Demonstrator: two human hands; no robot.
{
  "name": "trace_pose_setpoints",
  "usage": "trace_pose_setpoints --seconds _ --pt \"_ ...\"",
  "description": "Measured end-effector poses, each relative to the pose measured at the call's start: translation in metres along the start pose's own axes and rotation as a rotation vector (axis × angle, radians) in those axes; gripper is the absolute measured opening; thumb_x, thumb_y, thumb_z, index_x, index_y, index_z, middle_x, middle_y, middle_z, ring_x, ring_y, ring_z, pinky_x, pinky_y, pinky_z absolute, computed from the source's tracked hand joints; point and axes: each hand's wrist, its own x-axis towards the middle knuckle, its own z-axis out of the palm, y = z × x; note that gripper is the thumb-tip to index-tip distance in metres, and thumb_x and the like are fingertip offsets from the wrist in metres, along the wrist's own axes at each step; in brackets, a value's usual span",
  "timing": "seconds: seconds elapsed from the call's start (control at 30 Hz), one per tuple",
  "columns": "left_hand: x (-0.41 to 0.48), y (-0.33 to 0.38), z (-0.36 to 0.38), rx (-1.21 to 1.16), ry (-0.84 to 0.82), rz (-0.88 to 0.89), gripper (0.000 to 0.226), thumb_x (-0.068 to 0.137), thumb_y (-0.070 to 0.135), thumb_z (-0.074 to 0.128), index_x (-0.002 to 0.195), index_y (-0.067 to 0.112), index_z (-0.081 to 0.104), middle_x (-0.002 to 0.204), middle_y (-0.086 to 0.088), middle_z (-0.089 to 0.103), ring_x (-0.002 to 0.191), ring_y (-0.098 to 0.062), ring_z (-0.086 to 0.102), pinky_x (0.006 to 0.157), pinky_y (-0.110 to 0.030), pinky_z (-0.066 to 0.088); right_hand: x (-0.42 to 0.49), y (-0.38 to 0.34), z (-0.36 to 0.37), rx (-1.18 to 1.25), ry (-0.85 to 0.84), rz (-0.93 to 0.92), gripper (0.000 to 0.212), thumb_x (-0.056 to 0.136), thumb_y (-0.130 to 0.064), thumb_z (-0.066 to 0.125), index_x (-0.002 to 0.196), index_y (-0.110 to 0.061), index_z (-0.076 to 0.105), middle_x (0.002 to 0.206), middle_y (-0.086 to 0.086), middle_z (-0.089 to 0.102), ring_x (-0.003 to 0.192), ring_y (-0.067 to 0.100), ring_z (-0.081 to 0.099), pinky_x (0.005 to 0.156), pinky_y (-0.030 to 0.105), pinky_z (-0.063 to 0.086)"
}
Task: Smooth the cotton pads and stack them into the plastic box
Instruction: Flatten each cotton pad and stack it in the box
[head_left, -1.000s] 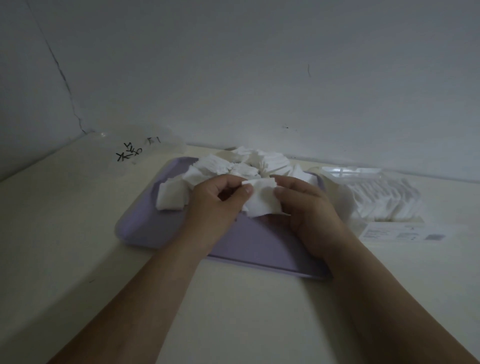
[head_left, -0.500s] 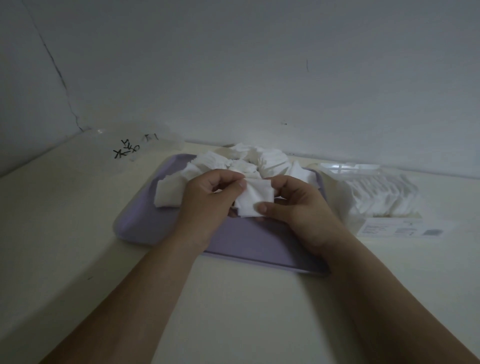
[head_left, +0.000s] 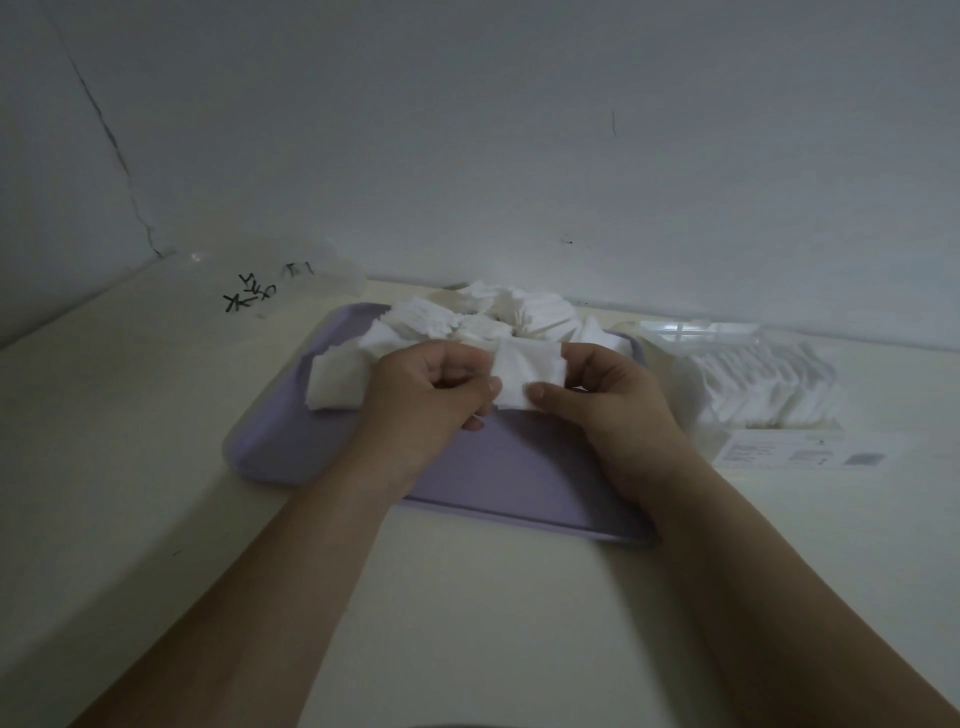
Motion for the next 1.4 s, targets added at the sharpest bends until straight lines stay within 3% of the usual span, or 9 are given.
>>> trace_pose_setpoints --seconds 0.3,0.47,0.67,0.77,0.87,0.97,1.13,1.27,1.4 --pt "0.003 -0.001 -0.002 0.073 0.003 0.035 0.016 0.094 0.002 0.069 0.094 0.017 0.076 0.074 0.001 0.072 0.07 -0.009 0.066 0.063 -0.024 0.059 0.0 0.002 -0.002 -0.049 -0.037 -0.001 0.038 0.08 0.014 0.078 0.114 -0.002 0.073 0.111 0.022 0.077 0.096 0.026 0.072 0.1 0.048 0.056" --pt "0.003 -0.003 -0.002 0.083 0.005 0.073 0.024 0.089 0.017 0.081 0.109 0.03 0.074 0.102 0.002 0.075 0.086 -0.01 0.068 0.073 -0.028 0.059 -0.002 -0.001 0.001 -0.123 -0.051 -0.029 0.035 0.078 0.009 0.082 0.102 -0.016 0.077 0.108 0.021 0.076 0.091 0.028 0.071 0.1 0.054 0.057" --pt "0.007 -0.005 -0.004 0.1 -0.004 0.142 0.037 0.086 0.013 0.083 0.115 0.034 0.071 0.088 0.001 0.067 0.08 -0.012 0.063 0.076 -0.031 0.058 -0.002 0.0 0.002 -0.196 -0.104 -0.065 0.026 0.075 -0.004 0.086 0.095 -0.017 0.076 0.103 0.015 0.078 0.092 0.024 0.07 0.1 0.053 0.055" --pt "0.005 -0.006 -0.003 0.157 -0.033 0.153 0.018 0.089 0.014 0.08 0.1 0.028 0.079 0.086 -0.002 0.074 0.079 -0.019 0.066 0.078 -0.041 0.061 -0.002 0.0 0.002 -0.189 -0.101 -0.073 0.025 0.071 -0.009 0.088 0.09 -0.021 0.076 0.097 0.013 0.077 0.089 0.021 0.068 0.096 0.049 0.056" --pt "0.005 -0.002 -0.002 0.098 0.037 0.162 0.017 0.089 0.01 0.08 0.089 0.026 0.08 0.08 -0.001 0.076 0.072 -0.008 0.066 0.064 -0.026 0.058 -0.001 0.003 0.0 -0.17 -0.103 -0.065 0.027 0.079 0.004 0.084 0.087 -0.021 0.076 0.088 0.001 0.075 0.084 0.013 0.066 0.09 0.038 0.056" --pt "0.007 0.001 -0.003 0.07 0.101 0.145 0.014 0.09 0.01 0.078 0.093 0.023 0.08 0.072 0.014 0.072 0.059 0.004 0.059 0.057 -0.011 0.046 0.001 0.005 -0.001 -0.152 -0.052 -0.057 0.023 0.078 -0.004 0.085 0.098 -0.01 0.076 0.096 0.018 0.074 0.089 0.018 0.064 0.093 0.044 0.054" --pt "0.013 0.002 -0.011 -0.009 0.158 0.12 0.012 0.095 0.017 0.074 0.092 0.028 0.078 0.08 0.008 0.073 0.064 -0.014 0.056 0.057 -0.023 0.045 0.003 0.009 -0.002 -0.125 0.052 -0.032 0.021 0.085 0.0 0.081 0.093 -0.018 0.075 0.075 -0.009 0.068 0.075 0.012 0.061 0.08 0.033 0.052" --pt "0.008 0.001 -0.006 -0.09 -0.041 0.078 0.012 0.095 0.009 0.073 0.094 0.019 0.079 0.082 -0.005 0.073 0.07 -0.025 0.057 0.054 -0.028 0.046 0.003 0.008 0.001 -0.07 0.032 -0.043 0.019 0.088 0.002 0.075 0.101 -0.012 0.078 0.088 0.006 0.074 0.083 0.022 0.066 0.084 0.041 0.054" --pt "0.004 -0.004 -0.004 0.084 -0.057 0.086 0.006 0.094 0.01 0.074 0.093 0.016 0.076 0.076 -0.003 0.074 0.055 -0.011 0.054 0.053 -0.023 0.048 0.001 0.003 0.003 -0.01 -0.04 -0.056 0.026 0.093 0.01 0.066 0.103 -0.011 0.077 0.091 0.004 0.078 0.086 0.021 0.072 0.082 0.032 0.061"
